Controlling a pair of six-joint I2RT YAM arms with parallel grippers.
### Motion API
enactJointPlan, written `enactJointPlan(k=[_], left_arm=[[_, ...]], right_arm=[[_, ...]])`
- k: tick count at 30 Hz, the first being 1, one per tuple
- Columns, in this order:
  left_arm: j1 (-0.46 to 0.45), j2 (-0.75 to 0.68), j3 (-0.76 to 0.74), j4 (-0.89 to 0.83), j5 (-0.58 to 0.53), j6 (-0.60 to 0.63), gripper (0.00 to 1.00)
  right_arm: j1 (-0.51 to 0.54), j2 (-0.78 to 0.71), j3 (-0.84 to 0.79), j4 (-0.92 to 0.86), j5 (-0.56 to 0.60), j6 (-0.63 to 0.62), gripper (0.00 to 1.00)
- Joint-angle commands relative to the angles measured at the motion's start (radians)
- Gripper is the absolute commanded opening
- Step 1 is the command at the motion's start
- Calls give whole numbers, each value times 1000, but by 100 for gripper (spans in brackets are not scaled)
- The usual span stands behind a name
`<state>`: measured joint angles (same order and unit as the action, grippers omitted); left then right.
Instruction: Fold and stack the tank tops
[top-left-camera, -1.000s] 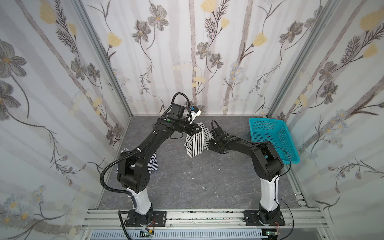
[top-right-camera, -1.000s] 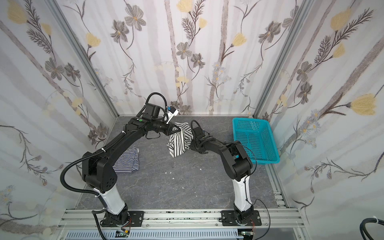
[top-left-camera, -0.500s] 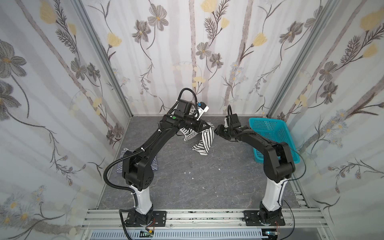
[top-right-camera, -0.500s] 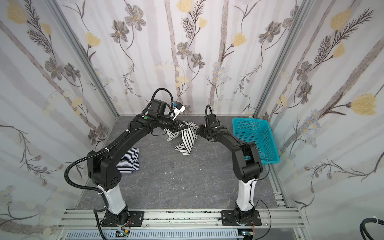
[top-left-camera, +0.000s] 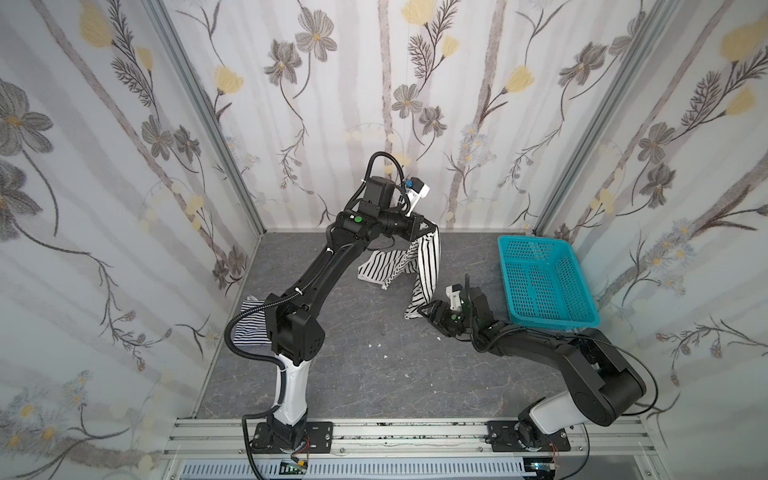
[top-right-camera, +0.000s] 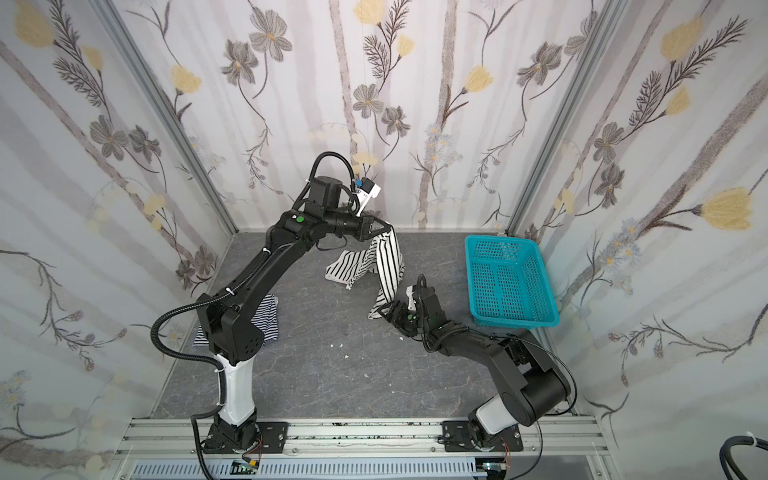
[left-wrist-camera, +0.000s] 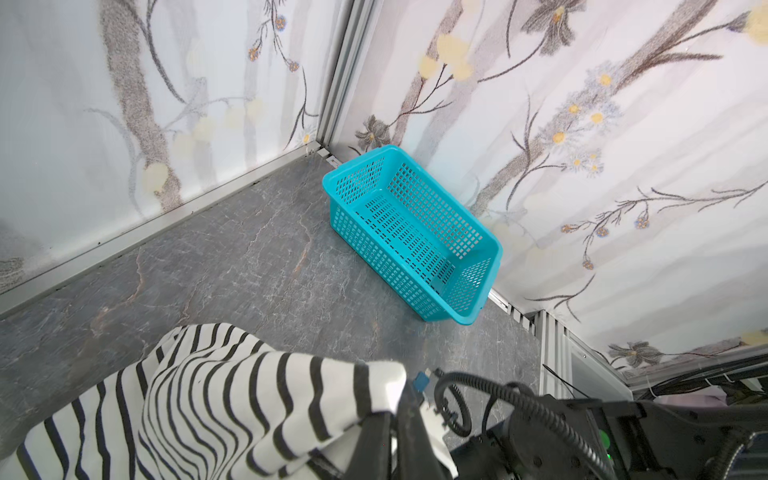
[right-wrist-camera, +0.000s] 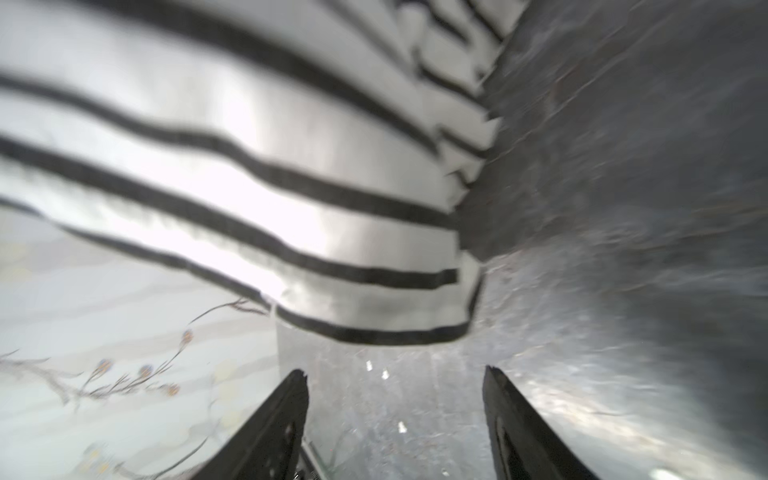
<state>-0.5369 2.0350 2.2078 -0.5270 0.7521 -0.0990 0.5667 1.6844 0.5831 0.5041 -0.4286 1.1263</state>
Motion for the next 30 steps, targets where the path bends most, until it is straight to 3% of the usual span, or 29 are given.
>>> enactJointPlan(k=[1,6,12,17,23,25,30], left_arm=[[-6,18,51,18,4,-43,0],[-9,28,81,18,-7,-53,0],[-9,35,82,17,-20,-51,0],[-9,25,67,17,-9,-52,0],[-2,-17,-4,17,-21,-29,0],[7,-45,-52,17,-29,-14,0],[50,-132,-199,17,-26,19,0]], right_arm=[[45,34,-20,310,-30,159,68],[105,61,-23,278,63,207,69],[159,90,-72,427,103,297,68],[140,213,-111,646,146,399,67],[81,316,-117,789,141,452,66],[58,284,-125,730,147,428,66],[-3,119,-84,296,205,278,67]])
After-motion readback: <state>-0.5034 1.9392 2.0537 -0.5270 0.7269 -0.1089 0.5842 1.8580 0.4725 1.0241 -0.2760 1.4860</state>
